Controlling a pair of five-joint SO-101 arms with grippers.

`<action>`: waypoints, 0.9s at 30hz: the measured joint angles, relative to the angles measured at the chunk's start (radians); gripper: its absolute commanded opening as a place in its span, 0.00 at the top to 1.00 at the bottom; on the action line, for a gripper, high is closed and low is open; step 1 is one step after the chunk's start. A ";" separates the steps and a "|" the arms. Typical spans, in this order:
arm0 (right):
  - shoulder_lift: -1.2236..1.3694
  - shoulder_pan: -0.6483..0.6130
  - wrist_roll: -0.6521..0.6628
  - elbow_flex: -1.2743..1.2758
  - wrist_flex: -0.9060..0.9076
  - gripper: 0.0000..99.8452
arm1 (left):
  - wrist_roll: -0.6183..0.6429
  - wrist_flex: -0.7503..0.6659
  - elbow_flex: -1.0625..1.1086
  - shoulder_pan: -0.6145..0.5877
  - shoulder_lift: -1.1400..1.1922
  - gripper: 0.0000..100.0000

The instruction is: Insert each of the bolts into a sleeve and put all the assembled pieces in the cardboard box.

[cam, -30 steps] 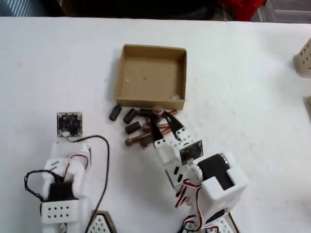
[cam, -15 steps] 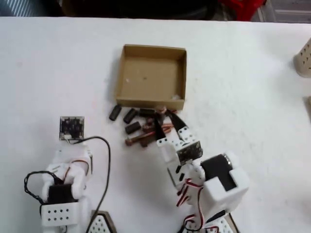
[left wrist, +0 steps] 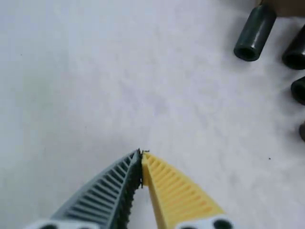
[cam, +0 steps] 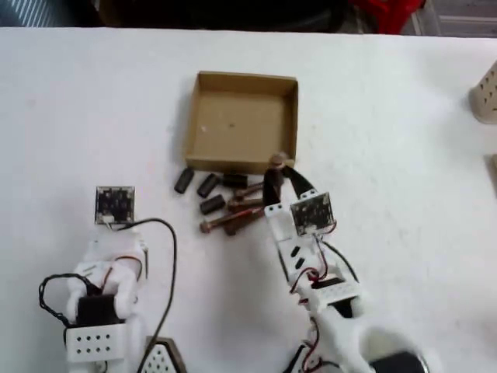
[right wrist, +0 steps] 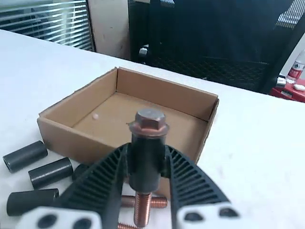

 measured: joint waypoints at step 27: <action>0.350 0.086 0.000 -1.063 1.257 0.98 | 0.000 0.000 0.000 0.000 0.000 0.98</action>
